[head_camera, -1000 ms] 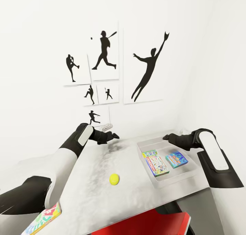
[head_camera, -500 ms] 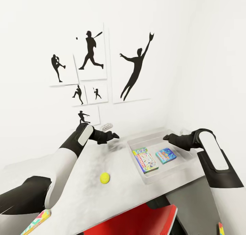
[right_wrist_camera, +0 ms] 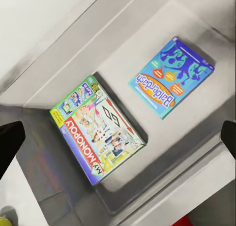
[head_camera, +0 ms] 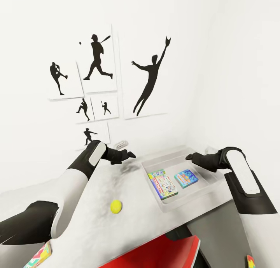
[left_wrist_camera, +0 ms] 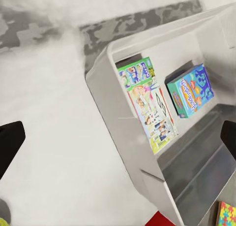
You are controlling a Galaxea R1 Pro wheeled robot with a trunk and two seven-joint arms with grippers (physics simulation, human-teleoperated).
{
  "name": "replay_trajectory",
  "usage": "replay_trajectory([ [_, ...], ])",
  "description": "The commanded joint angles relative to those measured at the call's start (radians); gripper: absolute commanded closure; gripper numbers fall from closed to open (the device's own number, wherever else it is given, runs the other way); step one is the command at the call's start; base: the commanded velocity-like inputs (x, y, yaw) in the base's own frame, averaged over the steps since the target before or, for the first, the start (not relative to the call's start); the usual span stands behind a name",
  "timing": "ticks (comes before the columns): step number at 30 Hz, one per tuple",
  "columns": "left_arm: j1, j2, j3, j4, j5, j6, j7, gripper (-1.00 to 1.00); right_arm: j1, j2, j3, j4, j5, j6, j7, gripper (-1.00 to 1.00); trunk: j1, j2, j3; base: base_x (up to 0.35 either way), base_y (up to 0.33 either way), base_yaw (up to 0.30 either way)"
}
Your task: Put all the toys in the child's room - the three board games (two on the bed and one on the table), the two jigsaw puzzles on the table, and the tennis ball on the table - inside the toy box on the table in the child's room.
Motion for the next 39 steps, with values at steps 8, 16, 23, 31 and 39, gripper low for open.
replay_trajectory([
  [8, -0.001, 0.001, -0.001, -0.001, -0.002, 0.003, -0.002, -1.0, 0.0, -0.001, 0.003, -0.002, -0.006, 0.006, -0.01, -1.0, 0.001, -0.002, -0.002, 0.006, -0.003, -0.022],
  [16, -0.01, -0.002, -0.001, -0.021, -0.007, -0.008, 0.01, -1.0, 0.01, 0.038, 0.008, 0.003, -0.006, 0.003, 0.001, -1.0, 0.001, -0.002, -0.002, 0.0, 0.0, 0.0],
  [23, -0.007, 0.007, -0.005, -0.019, -0.008, -0.028, 0.013, -1.0, 0.007, 0.077, 0.012, 0.003, -0.003, 0.004, -0.029, -1.0, 0.001, -0.002, -0.002, 0.0, 0.0, 0.0],
  [31, -0.007, 0.008, -0.004, -0.019, -0.008, -0.029, 0.013, -1.0, 0.007, 0.084, 0.01, 0.003, -0.001, 0.002, -0.031, -1.0, 0.001, -0.002, -0.002, 0.0, 0.0, 0.0],
  [39, -0.007, 0.008, -0.004, -0.019, -0.008, -0.029, 0.013, -1.0, 0.007, 0.088, 0.01, 0.003, 0.0, 0.001, -0.031, -1.0, 0.001, -0.002, -0.002, 0.0, 0.013, 0.0],
])
